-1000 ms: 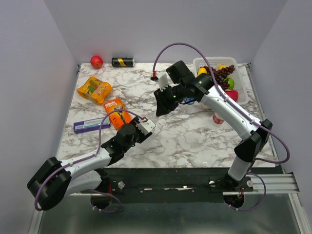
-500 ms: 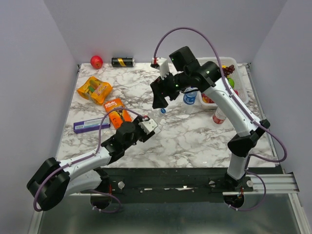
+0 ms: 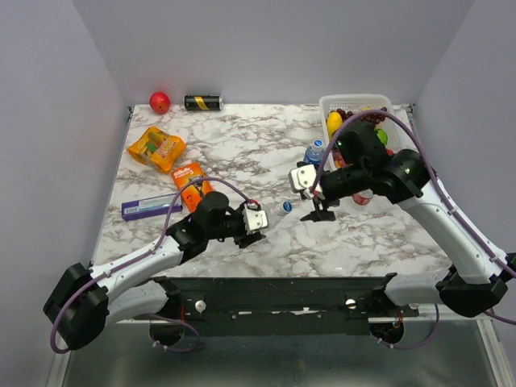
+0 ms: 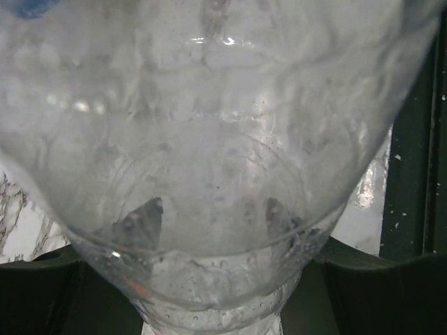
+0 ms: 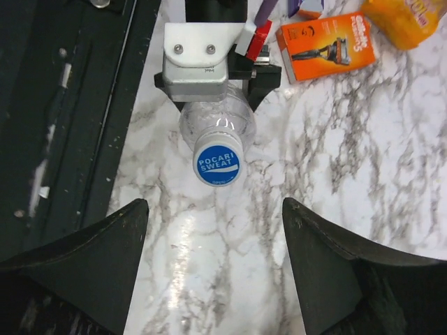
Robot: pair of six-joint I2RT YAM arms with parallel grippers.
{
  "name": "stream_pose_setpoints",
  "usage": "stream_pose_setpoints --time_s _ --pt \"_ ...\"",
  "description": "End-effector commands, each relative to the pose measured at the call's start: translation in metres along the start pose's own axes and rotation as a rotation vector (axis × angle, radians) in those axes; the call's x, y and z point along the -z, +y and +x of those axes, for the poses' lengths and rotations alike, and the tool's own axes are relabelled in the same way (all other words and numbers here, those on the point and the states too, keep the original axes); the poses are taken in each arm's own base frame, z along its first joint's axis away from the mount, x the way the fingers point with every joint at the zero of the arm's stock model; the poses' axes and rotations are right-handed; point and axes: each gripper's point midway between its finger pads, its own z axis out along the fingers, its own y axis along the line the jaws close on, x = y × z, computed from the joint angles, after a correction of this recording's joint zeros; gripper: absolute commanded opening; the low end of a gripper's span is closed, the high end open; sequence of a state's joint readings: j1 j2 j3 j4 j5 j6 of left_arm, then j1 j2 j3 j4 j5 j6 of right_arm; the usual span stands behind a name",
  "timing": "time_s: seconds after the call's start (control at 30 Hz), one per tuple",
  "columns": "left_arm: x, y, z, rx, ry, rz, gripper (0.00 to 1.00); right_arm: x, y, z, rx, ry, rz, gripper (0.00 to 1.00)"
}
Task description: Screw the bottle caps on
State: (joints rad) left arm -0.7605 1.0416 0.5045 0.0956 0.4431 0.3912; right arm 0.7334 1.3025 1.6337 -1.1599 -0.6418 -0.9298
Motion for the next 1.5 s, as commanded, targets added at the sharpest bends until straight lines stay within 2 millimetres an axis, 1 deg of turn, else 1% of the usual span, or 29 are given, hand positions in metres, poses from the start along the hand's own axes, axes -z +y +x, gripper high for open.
stream_pose_setpoints --time_s 0.0,0.17,0.2,0.23,0.3,0.37,0.4,0.47,0.53,0.67,0.87,1.0,1.07,1.13,1.17,1.2,1.23,1.27,1.3,1.33,1.37,1.4,1.43,1.47 --pt "0.007 -0.020 -0.009 -0.011 -0.001 0.125 0.00 -0.003 -0.010 -0.017 0.318 -0.077 -0.016 0.84" --pt "0.010 -0.017 -0.010 -0.036 0.012 0.123 0.00 -0.009 0.000 -0.021 0.390 -0.109 -0.097 0.81" --pt "0.010 -0.017 -0.010 -0.038 0.012 0.121 0.00 -0.009 0.008 -0.019 0.392 -0.105 -0.130 0.79" --pt "0.010 -0.016 -0.010 -0.038 0.013 0.120 0.00 -0.009 0.010 -0.022 0.437 -0.114 -0.144 0.79" --pt "0.010 -0.015 -0.010 -0.037 0.015 0.116 0.00 -0.010 0.021 -0.018 0.443 -0.109 -0.199 0.76" --pt "0.009 -0.014 -0.010 -0.036 0.016 0.111 0.00 -0.010 0.027 -0.018 0.490 -0.110 -0.232 0.74" --pt "0.009 -0.013 -0.010 -0.037 0.015 0.109 0.00 -0.011 0.032 -0.014 0.483 -0.100 -0.261 0.72" --pt "0.009 -0.012 -0.010 -0.042 0.013 0.105 0.00 -0.013 0.036 -0.012 0.501 -0.092 -0.284 0.70" --pt "0.009 -0.011 -0.012 -0.050 0.008 0.101 0.00 -0.017 0.038 -0.011 0.499 -0.088 -0.298 0.69" --pt "0.009 -0.009 -0.012 -0.055 0.008 0.098 0.00 -0.025 0.032 -0.011 0.509 -0.080 -0.288 0.66" --pt "0.010 -0.007 -0.015 -0.055 0.000 0.086 0.00 -0.030 0.029 -0.006 0.512 -0.053 -0.323 0.52" --pt "0.013 -0.002 -0.017 -0.058 -0.012 0.062 0.00 -0.033 0.028 -0.003 0.502 -0.038 -0.327 0.47" --pt "0.014 0.002 -0.020 -0.065 -0.029 0.038 0.00 -0.035 0.027 0.002 0.474 -0.020 -0.323 0.42" --pt "0.015 0.005 -0.017 -0.052 -0.028 0.018 0.00 -0.038 0.026 0.006 0.462 -0.005 -0.325 0.41" --pt "0.016 0.009 -0.022 -0.058 -0.049 -0.003 0.00 -0.039 0.025 0.008 0.442 0.004 -0.324 0.40" --pt "0.017 0.013 -0.024 -0.058 -0.054 -0.025 0.00 -0.041 0.021 0.010 0.430 0.014 -0.311 0.38" --pt "0.017 0.015 -0.024 -0.057 -0.058 -0.039 0.00 -0.043 0.018 0.010 0.410 0.021 -0.299 0.31" --pt "0.018 0.018 -0.024 -0.057 -0.060 -0.057 0.00 -0.044 0.015 0.012 0.349 0.038 -0.285 0.27" --pt "0.020 0.024 -0.025 -0.057 -0.063 -0.097 0.00 -0.045 0.009 0.009 0.325 0.039 -0.260 0.25" --pt "0.021 0.030 -0.030 -0.051 -0.086 -0.131 0.00 -0.050 0.003 0.013 0.275 0.054 -0.261 0.22" --pt "0.022 0.033 -0.029 -0.041 -0.089 -0.155 0.00 -0.052 0.002 0.014 0.194 0.066 -0.258 0.21" --pt "0.024 0.039 -0.035 -0.030 -0.108 -0.187 0.00 -0.054 -0.001 0.013 0.145 0.062 -0.255 0.20" --pt "0.027 0.051 -0.042 0.001 -0.132 -0.259 0.00 -0.061 -0.008 0.015 0.086 0.066 -0.255 0.19" --pt "0.029 0.057 -0.047 0.017 -0.147 -0.291 0.00 -0.064 -0.008 0.014 -0.026 0.072 -0.252 0.19"
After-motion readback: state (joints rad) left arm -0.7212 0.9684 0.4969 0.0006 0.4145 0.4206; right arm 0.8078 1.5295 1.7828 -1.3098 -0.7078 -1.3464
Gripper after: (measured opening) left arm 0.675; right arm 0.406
